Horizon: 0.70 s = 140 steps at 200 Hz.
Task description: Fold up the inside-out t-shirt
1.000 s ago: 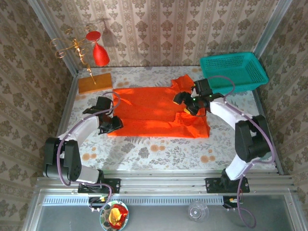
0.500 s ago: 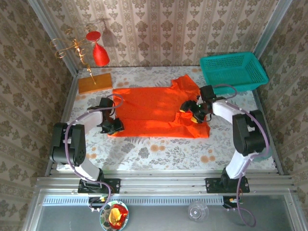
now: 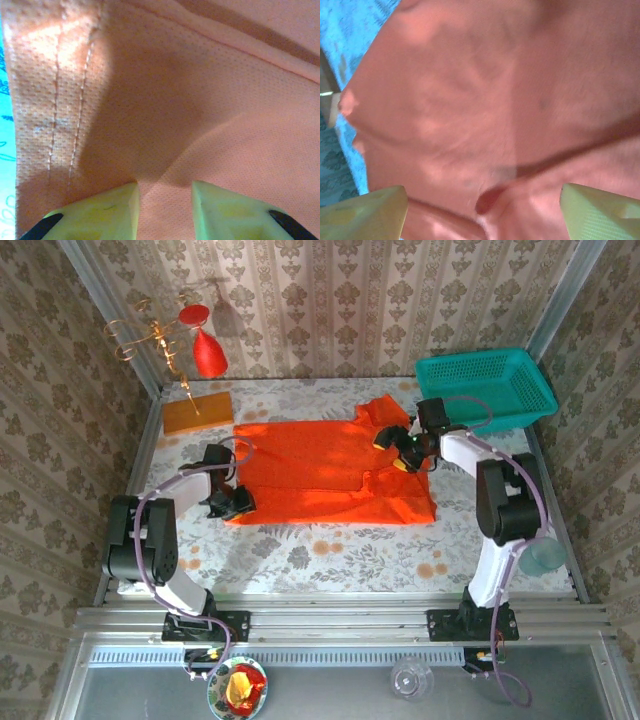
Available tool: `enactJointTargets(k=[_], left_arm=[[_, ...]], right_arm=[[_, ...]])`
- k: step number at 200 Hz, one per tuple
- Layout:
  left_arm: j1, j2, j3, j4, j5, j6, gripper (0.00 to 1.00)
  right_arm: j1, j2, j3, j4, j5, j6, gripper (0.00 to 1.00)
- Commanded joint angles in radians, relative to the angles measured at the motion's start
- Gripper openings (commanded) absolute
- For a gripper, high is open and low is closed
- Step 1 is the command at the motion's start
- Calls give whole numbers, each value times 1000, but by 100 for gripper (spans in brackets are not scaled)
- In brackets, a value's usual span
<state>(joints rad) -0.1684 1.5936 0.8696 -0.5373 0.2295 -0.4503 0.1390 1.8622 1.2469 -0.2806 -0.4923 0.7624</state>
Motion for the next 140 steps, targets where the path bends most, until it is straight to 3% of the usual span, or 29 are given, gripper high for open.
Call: enactJointTargets(k=[1, 44, 102, 140], left_arm=[[9, -38, -9, -6, 7, 19, 34], [12, -23, -6, 2, 11, 19, 33], [23, -48, -17, 0, 10, 15, 32], [32, -61, -15, 0, 5, 15, 32]], right_arm=[[50, -100, -75, -20, -76, 10, 81], [137, -23, -97, 94, -153, 76, 81], [140, 176, 56, 77, -109, 59, 79], [127, 44, 47, -33, -87, 4, 79]])
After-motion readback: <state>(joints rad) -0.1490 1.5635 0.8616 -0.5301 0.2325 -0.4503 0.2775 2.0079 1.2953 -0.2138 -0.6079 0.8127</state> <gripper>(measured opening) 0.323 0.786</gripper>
